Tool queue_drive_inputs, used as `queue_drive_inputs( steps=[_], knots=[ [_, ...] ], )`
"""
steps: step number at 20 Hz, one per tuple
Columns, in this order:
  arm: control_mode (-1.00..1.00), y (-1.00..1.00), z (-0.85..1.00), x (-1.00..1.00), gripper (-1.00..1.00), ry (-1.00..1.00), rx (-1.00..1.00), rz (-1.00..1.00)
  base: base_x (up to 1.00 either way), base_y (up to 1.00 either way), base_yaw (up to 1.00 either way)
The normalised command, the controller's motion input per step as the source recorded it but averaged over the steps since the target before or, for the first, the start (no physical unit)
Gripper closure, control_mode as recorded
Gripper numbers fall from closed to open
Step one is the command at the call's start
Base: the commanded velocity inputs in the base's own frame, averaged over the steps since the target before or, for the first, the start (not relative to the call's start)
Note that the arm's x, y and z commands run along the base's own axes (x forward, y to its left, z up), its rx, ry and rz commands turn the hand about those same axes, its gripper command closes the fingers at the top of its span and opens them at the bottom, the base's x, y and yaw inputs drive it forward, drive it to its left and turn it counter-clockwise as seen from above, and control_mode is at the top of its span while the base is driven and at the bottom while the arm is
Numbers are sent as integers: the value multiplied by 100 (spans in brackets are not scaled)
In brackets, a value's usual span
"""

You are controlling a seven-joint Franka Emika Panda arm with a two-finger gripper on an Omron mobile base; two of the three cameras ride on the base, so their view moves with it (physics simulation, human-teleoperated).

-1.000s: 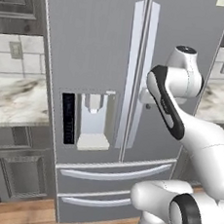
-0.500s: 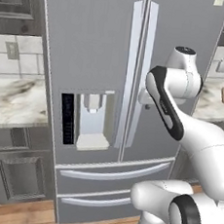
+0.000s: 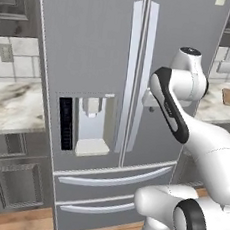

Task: Retrieve a lemon from the fridge and place it on the cutting board with the fish.

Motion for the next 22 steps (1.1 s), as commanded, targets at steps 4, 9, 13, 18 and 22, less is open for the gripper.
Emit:
queue_drive_inputs(
  steps=[4, 9, 13, 18, 22],
  knots=[
    [100, 0, 0, 0, -100, 0, 0, 0, 21, 25, 0],
    [100, 0, 0, 0, -100, 0, 0, 0, 5, 36, 0],
    [100, 0, 0, 0, -100, 0, 0, 0, 0, 30, 1],
    [-100, 0, 0, 0, -100, 0, 0, 0, 0, 5, 0],
    [-100, -2, -4, 2, -100, -11, 0, 0, 0, 0, 0]
  ],
)
